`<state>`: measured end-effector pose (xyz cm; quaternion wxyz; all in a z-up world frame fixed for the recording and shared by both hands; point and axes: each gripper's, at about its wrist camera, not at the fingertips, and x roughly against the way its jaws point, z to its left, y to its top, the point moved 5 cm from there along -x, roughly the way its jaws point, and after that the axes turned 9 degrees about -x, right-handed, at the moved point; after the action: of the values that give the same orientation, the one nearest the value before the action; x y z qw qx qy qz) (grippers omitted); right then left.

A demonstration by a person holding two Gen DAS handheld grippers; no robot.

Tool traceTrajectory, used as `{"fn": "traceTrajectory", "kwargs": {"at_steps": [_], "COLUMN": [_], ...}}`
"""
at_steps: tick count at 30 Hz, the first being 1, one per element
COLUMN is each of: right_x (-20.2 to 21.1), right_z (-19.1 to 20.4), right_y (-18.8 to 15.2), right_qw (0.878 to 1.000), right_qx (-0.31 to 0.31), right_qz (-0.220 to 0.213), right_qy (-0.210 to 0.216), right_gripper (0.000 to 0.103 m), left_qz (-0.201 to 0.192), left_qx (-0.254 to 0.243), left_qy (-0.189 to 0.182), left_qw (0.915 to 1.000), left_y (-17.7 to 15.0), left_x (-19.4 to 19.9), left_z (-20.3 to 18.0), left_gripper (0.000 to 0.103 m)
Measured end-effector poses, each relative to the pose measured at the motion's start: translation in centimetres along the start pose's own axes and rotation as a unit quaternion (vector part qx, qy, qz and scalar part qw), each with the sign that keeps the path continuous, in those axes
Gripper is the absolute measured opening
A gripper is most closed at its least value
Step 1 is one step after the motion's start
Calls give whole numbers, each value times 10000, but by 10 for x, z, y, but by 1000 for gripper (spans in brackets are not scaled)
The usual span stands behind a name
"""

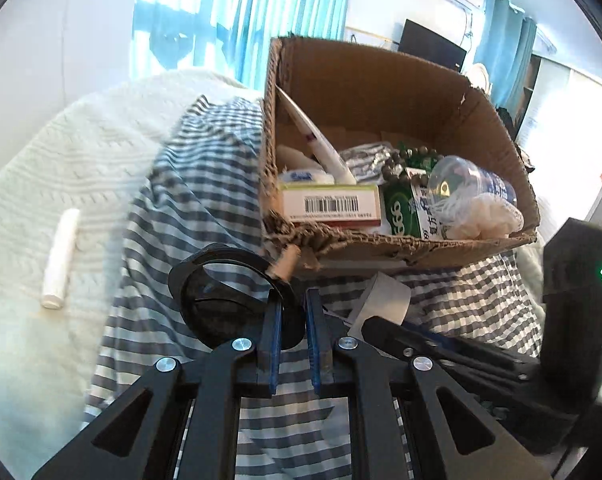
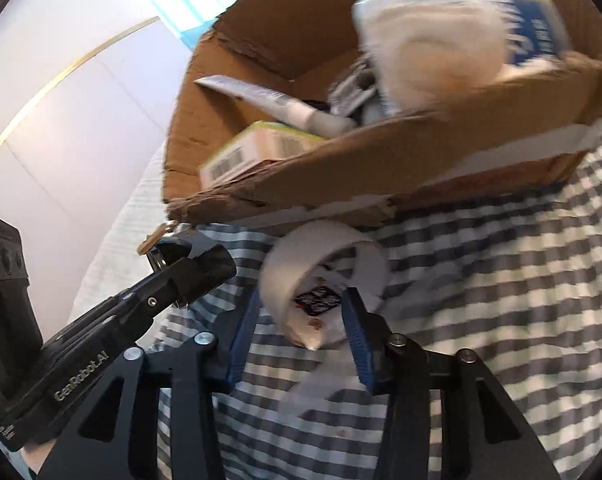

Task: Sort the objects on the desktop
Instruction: 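Grasp the black round band with the left gripper while the right grasps the white tape roll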

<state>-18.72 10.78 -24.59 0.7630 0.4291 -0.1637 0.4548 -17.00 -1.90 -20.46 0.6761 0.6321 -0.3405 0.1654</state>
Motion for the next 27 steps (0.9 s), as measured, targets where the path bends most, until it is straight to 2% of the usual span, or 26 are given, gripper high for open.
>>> {"fn": "traceTrajectory", "kwargs": {"at_steps": [2,4,6,17,23,25,27], "right_x": [-4,-1,7,72,98,107,109], "right_z": [7,15,19,18,43,43,42], "right_y": [-3,-7,-7,-19,-19,-18,-20], "right_qw": [9998,9991,9987,9936,9845,9853,9894], "right_qx": [133,419,472,814,1167,1143,1052], "right_qz": [50,-64,-166,-732,-1112,-1084,-655], "right_qy": [151,24,130,-280,-695,-661,-755], "right_gripper": [10,7,2,2,2,2,2], "left_qz": [-37,-68,-125,-549,-820,-915,-965], "left_qx": [-8,10,9,-119,-350,-413,-479], "left_qy": [54,74,101,171,174,149,132], "left_qw": [10000,9999,9999,9983,9959,9948,9941], "left_y": [1,3,6,17,26,29,30], "left_x": [4,7,12,49,78,89,98], "left_z": [2,4,5,-4,-22,-29,-35], "left_gripper": [11,11,11,11,11,11,11]}}
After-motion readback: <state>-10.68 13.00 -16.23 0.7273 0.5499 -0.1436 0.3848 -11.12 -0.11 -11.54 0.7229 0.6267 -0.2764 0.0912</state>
